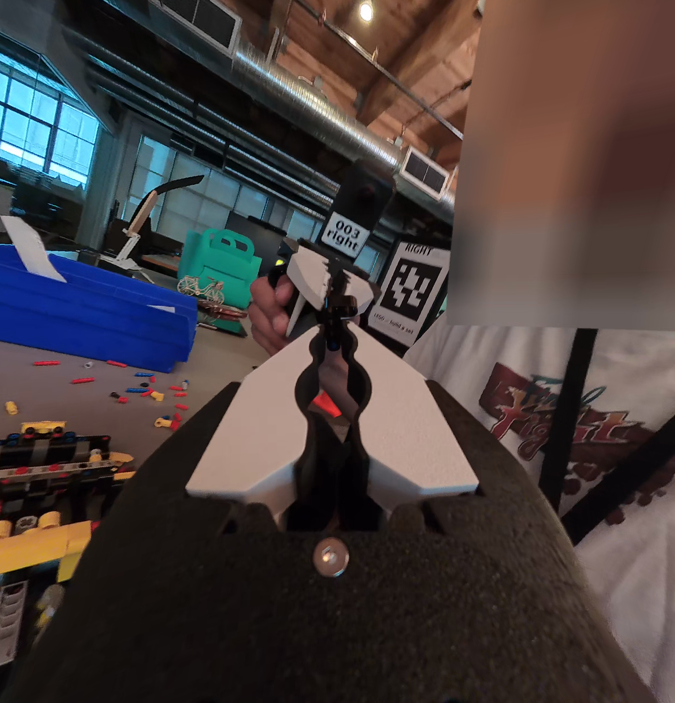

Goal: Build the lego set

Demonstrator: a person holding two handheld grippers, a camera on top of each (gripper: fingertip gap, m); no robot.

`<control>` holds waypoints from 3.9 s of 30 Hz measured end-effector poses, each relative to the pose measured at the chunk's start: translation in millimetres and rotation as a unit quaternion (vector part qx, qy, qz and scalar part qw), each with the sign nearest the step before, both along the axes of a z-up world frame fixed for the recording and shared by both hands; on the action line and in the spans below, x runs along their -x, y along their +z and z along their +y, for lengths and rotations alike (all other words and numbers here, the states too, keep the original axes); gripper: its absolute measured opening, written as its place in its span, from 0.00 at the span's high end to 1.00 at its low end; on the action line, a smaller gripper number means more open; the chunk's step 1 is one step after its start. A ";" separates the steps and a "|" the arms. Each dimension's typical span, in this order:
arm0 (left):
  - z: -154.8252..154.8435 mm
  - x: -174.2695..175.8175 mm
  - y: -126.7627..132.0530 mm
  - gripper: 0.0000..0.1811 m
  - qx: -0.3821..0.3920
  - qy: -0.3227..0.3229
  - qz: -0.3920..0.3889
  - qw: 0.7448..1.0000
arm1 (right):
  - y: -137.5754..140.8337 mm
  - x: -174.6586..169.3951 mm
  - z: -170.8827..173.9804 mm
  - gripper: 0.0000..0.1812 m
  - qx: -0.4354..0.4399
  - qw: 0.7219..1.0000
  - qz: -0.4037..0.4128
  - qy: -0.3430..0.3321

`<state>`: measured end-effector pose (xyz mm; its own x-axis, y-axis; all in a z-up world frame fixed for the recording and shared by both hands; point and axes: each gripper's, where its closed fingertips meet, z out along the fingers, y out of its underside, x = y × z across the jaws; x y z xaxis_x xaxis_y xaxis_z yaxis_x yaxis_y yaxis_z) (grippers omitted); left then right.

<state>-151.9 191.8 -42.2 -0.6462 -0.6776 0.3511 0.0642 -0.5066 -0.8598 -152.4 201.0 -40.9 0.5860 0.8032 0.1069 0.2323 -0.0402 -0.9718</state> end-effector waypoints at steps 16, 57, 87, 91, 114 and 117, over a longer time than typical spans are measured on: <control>-4.0 -3.9 -5.6 0.96 -0.039 0.021 0.011 0.999 | -9.7 -2.5 -9.2 0.98 0.042 0.999 -0.001 0.018; -8.0 -7.8 -12.5 0.96 -0.041 0.008 0.023 0.999 | -11.5 -6.2 -9.8 0.95 -0.043 0.998 -0.030 -0.044; -13.7 -9.5 -22.4 0.96 -0.079 0.009 0.034 0.996 | -28.8 -9.7 -14.6 0.96 0.013 1.000 -0.011 -0.003; -14.8 -10.8 -24.5 0.96 -0.084 0.011 0.037 0.996 | -31.6 -9.7 -17.3 0.98 0.027 1.000 -0.011 0.004; -12.6 -16.1 -28.1 0.96 -0.075 0.016 0.046 0.996 | -35.7 -12.5 -15.5 0.98 0.042 0.999 0.027 0.006; 3.7 -16.9 -31.7 0.96 -0.073 0.042 0.071 0.994 | -36.8 -19.8 -11.1 0.93 0.034 0.997 0.076 -0.007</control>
